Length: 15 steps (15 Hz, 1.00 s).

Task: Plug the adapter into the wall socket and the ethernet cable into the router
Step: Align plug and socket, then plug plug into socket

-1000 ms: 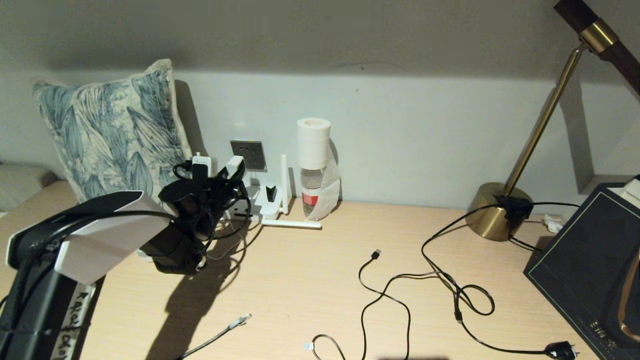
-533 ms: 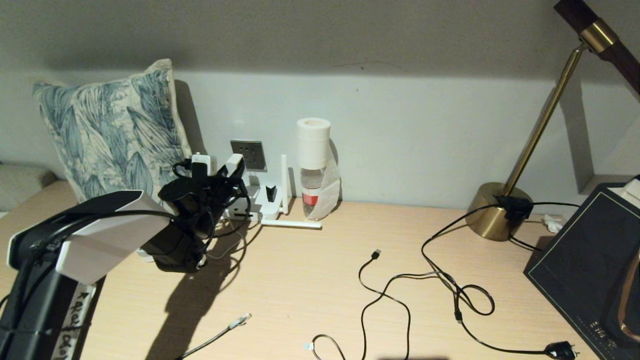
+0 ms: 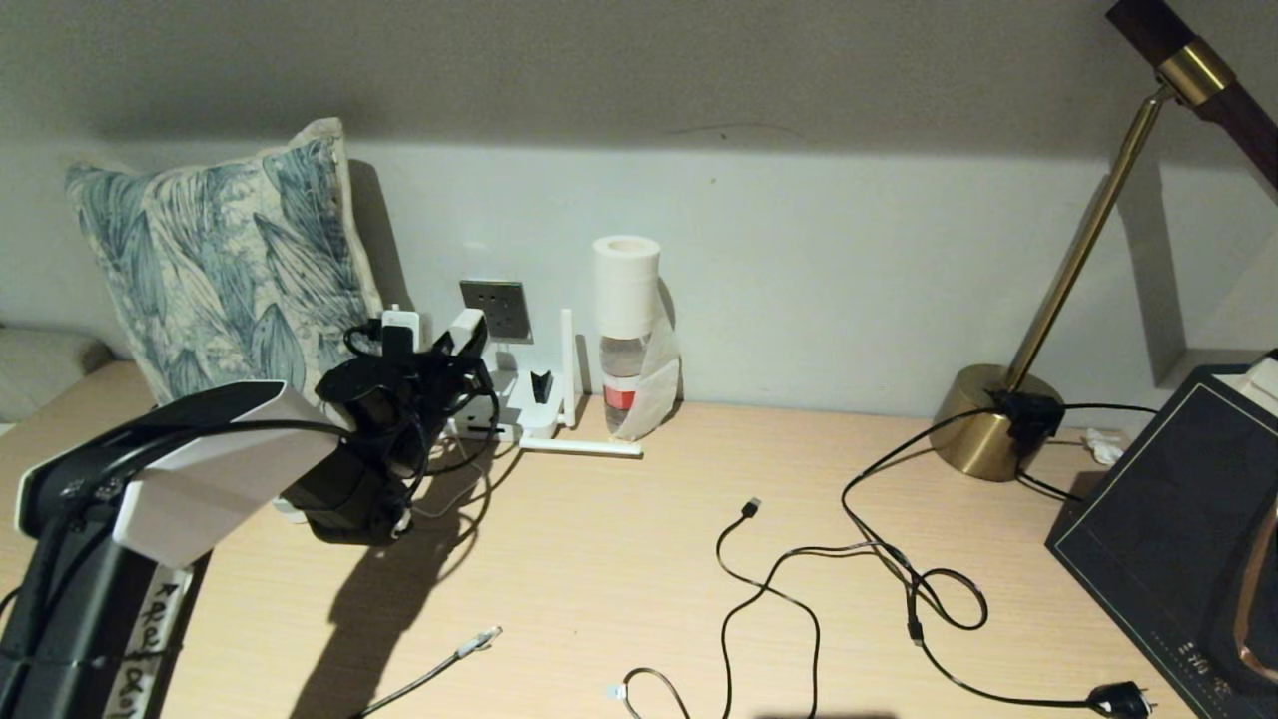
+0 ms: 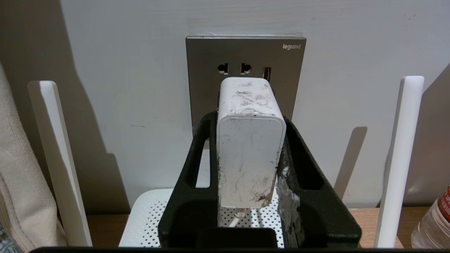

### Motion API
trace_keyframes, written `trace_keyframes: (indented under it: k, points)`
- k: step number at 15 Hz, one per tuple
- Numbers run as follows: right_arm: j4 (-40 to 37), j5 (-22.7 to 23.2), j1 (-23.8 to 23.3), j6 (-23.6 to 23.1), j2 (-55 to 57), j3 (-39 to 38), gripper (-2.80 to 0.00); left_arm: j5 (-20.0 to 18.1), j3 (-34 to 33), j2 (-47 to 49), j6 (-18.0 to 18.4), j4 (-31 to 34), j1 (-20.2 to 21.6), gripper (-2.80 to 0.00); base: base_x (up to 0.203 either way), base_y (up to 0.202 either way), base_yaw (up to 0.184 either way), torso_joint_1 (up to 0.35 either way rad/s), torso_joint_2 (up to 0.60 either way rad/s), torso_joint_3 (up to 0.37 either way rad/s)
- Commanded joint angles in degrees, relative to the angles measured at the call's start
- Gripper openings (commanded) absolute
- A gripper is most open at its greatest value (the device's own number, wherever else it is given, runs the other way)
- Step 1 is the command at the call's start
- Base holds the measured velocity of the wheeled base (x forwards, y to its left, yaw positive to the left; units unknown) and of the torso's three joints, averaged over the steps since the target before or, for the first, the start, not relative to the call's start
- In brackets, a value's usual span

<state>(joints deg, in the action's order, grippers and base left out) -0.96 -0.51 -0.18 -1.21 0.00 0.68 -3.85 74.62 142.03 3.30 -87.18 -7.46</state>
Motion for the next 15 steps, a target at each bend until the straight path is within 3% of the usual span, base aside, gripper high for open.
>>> trace_keyframes:
  k: [1,15]
  points:
    - [0.00,-0.02,0.01,-0.02,0.00,-0.06,-2.80,-0.07,0.09,0.17,0.04,-0.48,-0.01,-2.80,0.000,0.000,0.000,0.000,0.00,0.000]
    - [0.00,-0.02,0.01,-0.02,0.00,0.02,-2.80,-0.10,3.69,0.97,0.04,-0.48,-0.01,-2.80,0.000,0.000,0.000,0.000,0.00,0.000]
